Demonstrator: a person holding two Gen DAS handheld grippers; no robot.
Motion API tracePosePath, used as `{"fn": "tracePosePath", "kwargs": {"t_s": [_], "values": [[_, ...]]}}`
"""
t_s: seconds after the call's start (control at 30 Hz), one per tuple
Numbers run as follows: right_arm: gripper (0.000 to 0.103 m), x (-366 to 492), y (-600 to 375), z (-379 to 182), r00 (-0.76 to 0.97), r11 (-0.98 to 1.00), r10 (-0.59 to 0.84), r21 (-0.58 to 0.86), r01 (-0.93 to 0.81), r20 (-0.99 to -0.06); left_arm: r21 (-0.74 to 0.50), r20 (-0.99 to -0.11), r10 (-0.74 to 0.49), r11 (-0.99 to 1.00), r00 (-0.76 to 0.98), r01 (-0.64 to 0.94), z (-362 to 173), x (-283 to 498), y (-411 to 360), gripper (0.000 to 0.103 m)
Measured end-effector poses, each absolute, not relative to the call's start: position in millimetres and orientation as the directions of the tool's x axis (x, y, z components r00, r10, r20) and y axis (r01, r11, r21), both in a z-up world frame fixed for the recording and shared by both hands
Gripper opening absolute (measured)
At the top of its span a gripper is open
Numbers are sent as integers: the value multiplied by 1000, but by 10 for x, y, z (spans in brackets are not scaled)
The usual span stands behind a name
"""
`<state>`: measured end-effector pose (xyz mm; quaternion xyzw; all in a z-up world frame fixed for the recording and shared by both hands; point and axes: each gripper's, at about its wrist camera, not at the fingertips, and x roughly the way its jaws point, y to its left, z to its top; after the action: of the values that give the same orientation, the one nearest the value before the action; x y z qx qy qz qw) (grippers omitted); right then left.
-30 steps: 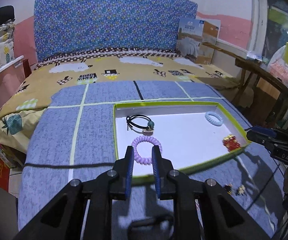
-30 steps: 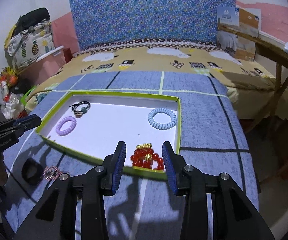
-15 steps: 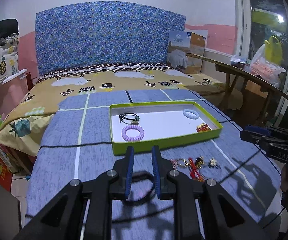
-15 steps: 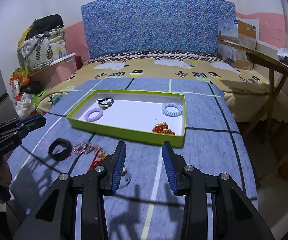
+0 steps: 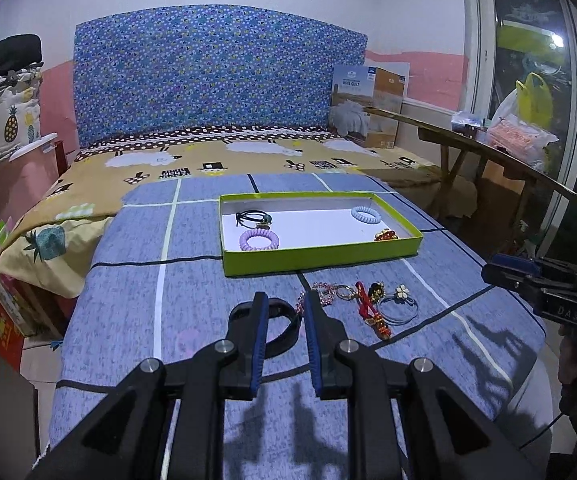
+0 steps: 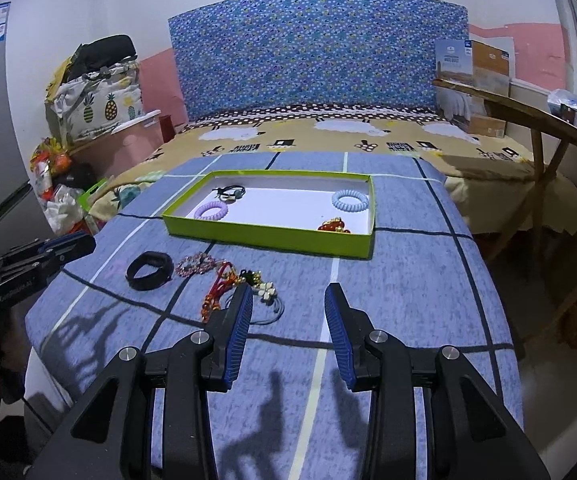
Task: Organize jewelry
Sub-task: 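Move both tools back toward the black watch band and keychains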
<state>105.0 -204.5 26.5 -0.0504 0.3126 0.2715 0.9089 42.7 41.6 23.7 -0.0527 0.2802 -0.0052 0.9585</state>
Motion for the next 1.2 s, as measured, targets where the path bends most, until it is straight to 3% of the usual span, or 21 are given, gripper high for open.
{"fn": "tracePosePath", "kwargs": {"t_s": [0.63, 0.93, 1.03, 1.2], "values": [[38, 1119, -1977, 100, 617, 838, 468, 95, -538, -633, -126, -580, -105, 991, 808, 38, 88, 553, 201, 19], [38, 1170, -1881, 51, 594, 822, 488, 108, -559, -640, -124, -608, -77, 992, 790, 2, -1, 666, 275, 20], [32, 1177, -1786, 31, 578, 807, 502, 108, -580, -644, -123, -611, -63, 992, 789, -15, -20, 685, 328, 21], [30, 1195, -1611, -10, 553, 785, 518, 107, -610, -653, -121, -618, -44, 992, 785, -40, -50, 714, 406, 22]]}}
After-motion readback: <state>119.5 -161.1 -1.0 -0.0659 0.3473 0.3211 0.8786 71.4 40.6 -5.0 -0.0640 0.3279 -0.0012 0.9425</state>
